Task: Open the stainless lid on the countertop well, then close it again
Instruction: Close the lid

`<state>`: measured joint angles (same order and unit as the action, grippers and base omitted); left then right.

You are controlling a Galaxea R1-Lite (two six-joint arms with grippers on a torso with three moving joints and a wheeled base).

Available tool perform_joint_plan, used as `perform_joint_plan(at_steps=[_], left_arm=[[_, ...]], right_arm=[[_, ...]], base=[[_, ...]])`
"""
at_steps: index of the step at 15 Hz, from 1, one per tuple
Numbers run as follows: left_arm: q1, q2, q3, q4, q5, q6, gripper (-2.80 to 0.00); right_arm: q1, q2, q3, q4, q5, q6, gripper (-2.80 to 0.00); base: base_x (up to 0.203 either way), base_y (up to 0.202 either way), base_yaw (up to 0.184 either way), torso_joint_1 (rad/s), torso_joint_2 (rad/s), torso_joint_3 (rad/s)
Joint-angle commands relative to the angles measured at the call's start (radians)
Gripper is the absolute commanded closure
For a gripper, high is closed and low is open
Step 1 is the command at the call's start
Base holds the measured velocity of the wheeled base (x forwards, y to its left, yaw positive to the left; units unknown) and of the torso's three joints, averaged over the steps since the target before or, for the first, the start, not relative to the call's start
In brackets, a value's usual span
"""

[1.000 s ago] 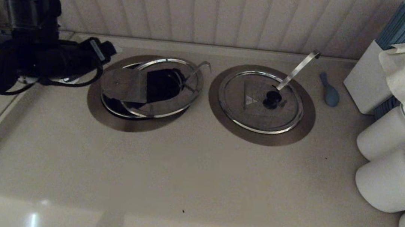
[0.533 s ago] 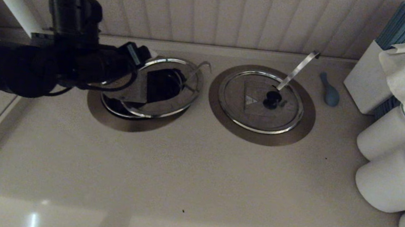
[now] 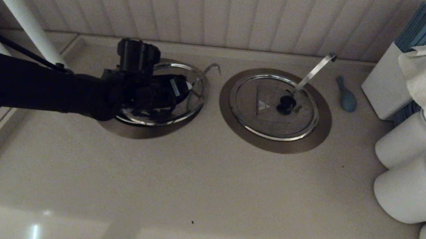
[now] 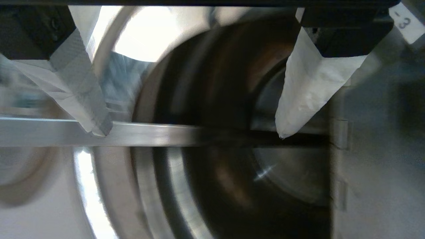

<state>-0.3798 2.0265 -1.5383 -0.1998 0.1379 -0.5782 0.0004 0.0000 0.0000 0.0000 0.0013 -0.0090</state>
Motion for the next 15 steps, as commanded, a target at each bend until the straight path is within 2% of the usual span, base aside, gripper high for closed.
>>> perform_joint_plan(at_steps=[1,6,8,15], left_arm=[[0.002,0.023,0.004,-0.001,0.002,0.001,-2.80],[0.010,-0.031,0.018,0.010,0.018,0.016,-2.80],[0.013,-0.046,0.047,0.006,0.027,0.060,-2.80],[0.035,-0.046,0.071,0.045,0.037,0.064,-2.80]], right_arm=[[0.001,0.000,0.000,0.000,0.000,0.000,-2.80],[0.000,0.000,0.000,0.001,0.000,0.000,-2.80],[0.000,0.000,0.000,0.001,0.000,0.000,-2.80],[0.001,0.000,0.000,0.000,0.000,0.000,-2.80]], base=[[0.000,0.000,0.000,0.000,0.00,0.000],[0.000,0.000,0.000,0.000,0.00,0.000],[0.000,0.000,0.000,0.000,0.00,0.000],[0.000,0.000,0.000,0.000,0.00,0.000]])
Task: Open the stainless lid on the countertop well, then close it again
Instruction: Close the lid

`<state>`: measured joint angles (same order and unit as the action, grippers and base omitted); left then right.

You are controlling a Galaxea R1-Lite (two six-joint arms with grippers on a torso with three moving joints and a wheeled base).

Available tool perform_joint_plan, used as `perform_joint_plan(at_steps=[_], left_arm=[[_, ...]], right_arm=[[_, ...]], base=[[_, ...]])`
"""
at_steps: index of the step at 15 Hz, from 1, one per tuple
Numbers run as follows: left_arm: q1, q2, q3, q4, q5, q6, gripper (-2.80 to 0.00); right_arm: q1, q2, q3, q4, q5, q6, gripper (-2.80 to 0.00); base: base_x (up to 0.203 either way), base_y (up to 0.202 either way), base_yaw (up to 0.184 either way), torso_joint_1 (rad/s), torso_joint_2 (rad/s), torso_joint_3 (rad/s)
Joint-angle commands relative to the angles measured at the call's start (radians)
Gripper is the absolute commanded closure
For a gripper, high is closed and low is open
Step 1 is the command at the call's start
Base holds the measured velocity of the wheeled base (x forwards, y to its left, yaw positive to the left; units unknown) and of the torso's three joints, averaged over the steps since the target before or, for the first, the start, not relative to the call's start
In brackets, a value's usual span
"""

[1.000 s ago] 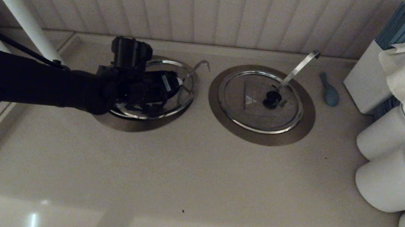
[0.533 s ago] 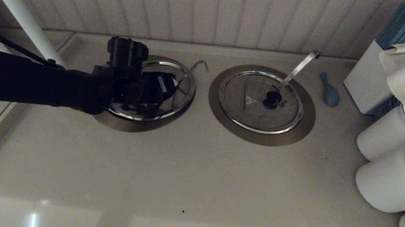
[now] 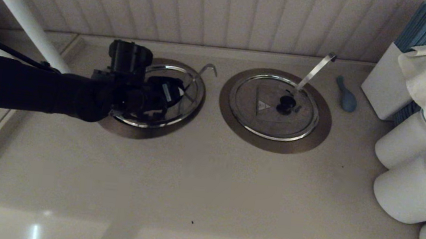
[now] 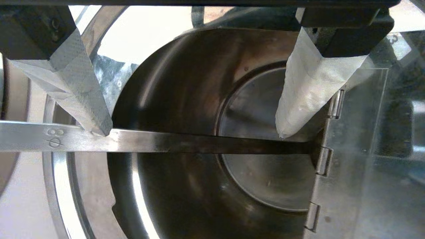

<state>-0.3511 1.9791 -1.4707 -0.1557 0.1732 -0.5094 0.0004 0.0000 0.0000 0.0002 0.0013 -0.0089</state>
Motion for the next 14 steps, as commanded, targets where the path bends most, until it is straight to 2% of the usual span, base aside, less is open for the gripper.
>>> perform_joint_plan(at_steps=[1,4,14], left_arm=[[0.011,0.000,0.006,0.002,0.003,-0.005,-2.80],[0.024,-0.006,0.009,0.005,0.003,0.023,-2.80],[0.040,-0.006,0.031,0.006,0.023,0.025,-2.80]], right_arm=[[0.001,0.000,0.000,0.000,0.000,0.000,-2.80],[0.001,0.000,0.000,0.001,0.000,0.000,-2.80],[0.001,0.000,0.000,0.000,0.000,0.000,-2.80]], base=[[0.000,0.000,0.000,0.000,0.00,0.000],[0.000,0.000,0.000,0.000,0.00,0.000],[0.000,0.000,0.000,0.000,0.00,0.000]])
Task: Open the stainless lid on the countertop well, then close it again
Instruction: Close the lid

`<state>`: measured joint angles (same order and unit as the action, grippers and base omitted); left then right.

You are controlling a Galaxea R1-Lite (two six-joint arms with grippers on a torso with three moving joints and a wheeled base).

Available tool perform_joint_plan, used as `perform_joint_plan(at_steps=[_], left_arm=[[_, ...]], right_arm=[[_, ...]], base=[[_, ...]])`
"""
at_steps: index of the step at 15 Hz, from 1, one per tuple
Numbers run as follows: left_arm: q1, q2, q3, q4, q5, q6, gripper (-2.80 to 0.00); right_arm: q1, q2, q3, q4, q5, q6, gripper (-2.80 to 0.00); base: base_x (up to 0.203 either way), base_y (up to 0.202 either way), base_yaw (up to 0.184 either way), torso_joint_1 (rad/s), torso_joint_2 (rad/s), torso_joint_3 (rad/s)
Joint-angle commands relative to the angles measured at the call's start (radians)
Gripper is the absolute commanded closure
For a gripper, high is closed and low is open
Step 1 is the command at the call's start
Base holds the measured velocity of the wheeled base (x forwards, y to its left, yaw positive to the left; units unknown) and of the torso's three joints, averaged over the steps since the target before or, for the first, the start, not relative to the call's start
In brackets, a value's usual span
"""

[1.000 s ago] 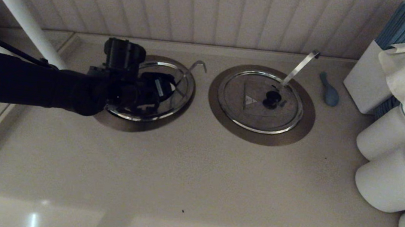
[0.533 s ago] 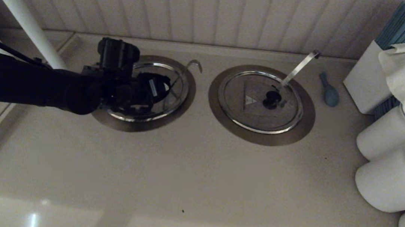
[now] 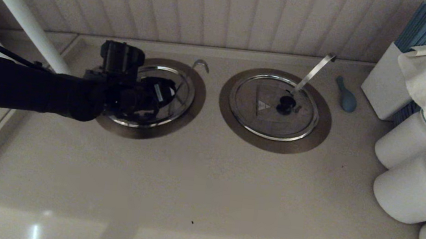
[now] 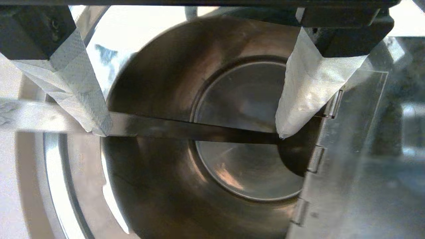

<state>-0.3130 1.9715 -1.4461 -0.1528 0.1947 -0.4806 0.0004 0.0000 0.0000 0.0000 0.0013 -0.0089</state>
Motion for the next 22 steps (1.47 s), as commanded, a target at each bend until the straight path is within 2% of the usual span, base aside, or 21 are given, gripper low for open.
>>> perform_joint_plan(at_steps=[1,6,9,13,14,16,18,19,20,21,22], left_arm=[[0.004,0.001,0.013,0.002,0.000,-0.004,-2.80],[0.006,-0.048,0.002,-0.007,-0.010,-0.014,-2.80],[-0.022,-0.136,-0.003,-0.010,-0.044,-0.065,-2.80],[-0.023,-0.161,0.003,-0.008,-0.041,-0.068,-2.80],[-0.016,-0.177,0.003,-0.008,-0.040,-0.069,-2.80],[0.076,-0.220,-0.009,-0.008,-0.058,-0.070,-2.80],[0.218,-0.248,-0.038,-0.007,-0.138,-0.093,-2.80],[0.290,-0.265,-0.043,-0.008,-0.195,-0.144,-2.80],[0.366,-0.283,-0.044,-0.008,-0.274,-0.215,-2.80],[0.446,-0.301,-0.033,-0.008,-0.376,-0.257,-2.80],[0.505,-0.321,-0.001,-0.008,-0.515,-0.283,-2.80]], right_arm=[[0.001,0.000,0.000,0.001,0.000,0.000,-2.80],[0.000,0.000,0.000,0.000,0.000,0.000,-2.80],[0.001,0.000,0.000,0.000,0.000,0.000,-2.80],[0.001,0.000,0.000,0.000,0.000,0.000,-2.80],[0.000,0.000,0.000,0.000,0.000,0.000,-2.80],[0.001,0.000,0.000,0.000,0.000,0.000,-2.80],[0.001,0.000,0.000,0.000,0.000,0.000,-2.80],[0.000,0.000,0.000,0.000,0.000,0.000,-2.80],[0.001,0.000,0.000,0.000,0.000,0.000,-2.80],[0.000,0.000,0.000,0.000,0.000,0.000,-2.80],[0.000,0.000,0.000,0.000,0.000,0.000,-2.80]], base=[[0.000,0.000,0.000,0.000,0.00,0.000],[0.000,0.000,0.000,0.000,0.00,0.000],[0.000,0.000,0.000,0.000,0.00,0.000],[0.000,0.000,0.000,0.000,0.00,0.000],[0.000,0.000,0.000,0.000,0.00,0.000],[0.000,0.000,0.000,0.000,0.00,0.000],[0.000,0.000,0.000,0.000,0.00,0.000],[0.000,0.000,0.000,0.000,0.00,0.000],[0.000,0.000,0.000,0.000,0.00,0.000],[0.000,0.000,0.000,0.000,0.00,0.000],[0.000,0.000,0.000,0.000,0.00,0.000]])
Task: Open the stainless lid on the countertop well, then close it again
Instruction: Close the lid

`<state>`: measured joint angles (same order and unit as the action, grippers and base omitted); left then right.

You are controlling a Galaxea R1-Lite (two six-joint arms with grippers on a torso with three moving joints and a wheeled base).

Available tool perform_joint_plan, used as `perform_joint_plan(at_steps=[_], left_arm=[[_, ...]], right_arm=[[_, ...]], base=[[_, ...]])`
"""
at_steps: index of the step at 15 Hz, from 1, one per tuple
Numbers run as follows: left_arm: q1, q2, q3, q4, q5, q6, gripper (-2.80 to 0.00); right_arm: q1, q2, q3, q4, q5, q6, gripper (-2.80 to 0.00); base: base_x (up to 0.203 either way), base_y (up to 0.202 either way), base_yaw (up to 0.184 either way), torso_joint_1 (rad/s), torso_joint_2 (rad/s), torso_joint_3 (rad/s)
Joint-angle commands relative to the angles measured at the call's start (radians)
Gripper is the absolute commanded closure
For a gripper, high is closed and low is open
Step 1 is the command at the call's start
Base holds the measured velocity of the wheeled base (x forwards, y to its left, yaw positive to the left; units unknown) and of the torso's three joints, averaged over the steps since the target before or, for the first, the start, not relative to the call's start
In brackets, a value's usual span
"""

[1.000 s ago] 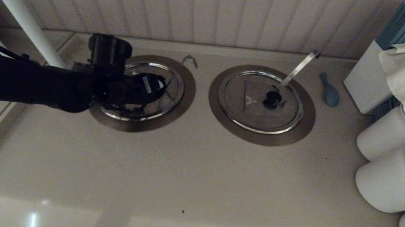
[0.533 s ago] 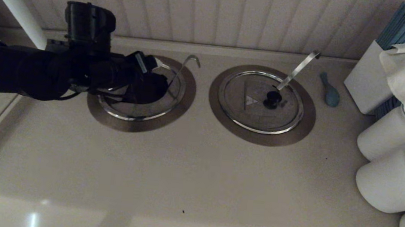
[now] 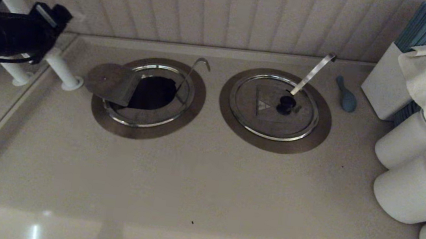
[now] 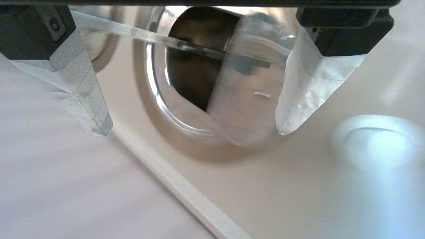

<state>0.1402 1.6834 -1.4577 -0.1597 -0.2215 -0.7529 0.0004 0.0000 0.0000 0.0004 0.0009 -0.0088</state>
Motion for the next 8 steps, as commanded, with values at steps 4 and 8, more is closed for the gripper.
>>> perform_joint_plan(at_steps=[4,8], left_arm=[[0.149,0.009,0.079,-0.003,-0.279,-0.035,-2.80],[0.136,0.047,0.162,-0.154,-0.315,-0.026,-2.80]], right_arm=[[0.001,0.000,0.000,0.000,0.001,0.000,-2.80],[0.000,0.000,0.000,0.000,0.001,0.000,-2.80]], base=[[0.000,0.000,0.000,0.000,0.00,0.000],[0.000,0.000,0.000,0.000,0.00,0.000]])
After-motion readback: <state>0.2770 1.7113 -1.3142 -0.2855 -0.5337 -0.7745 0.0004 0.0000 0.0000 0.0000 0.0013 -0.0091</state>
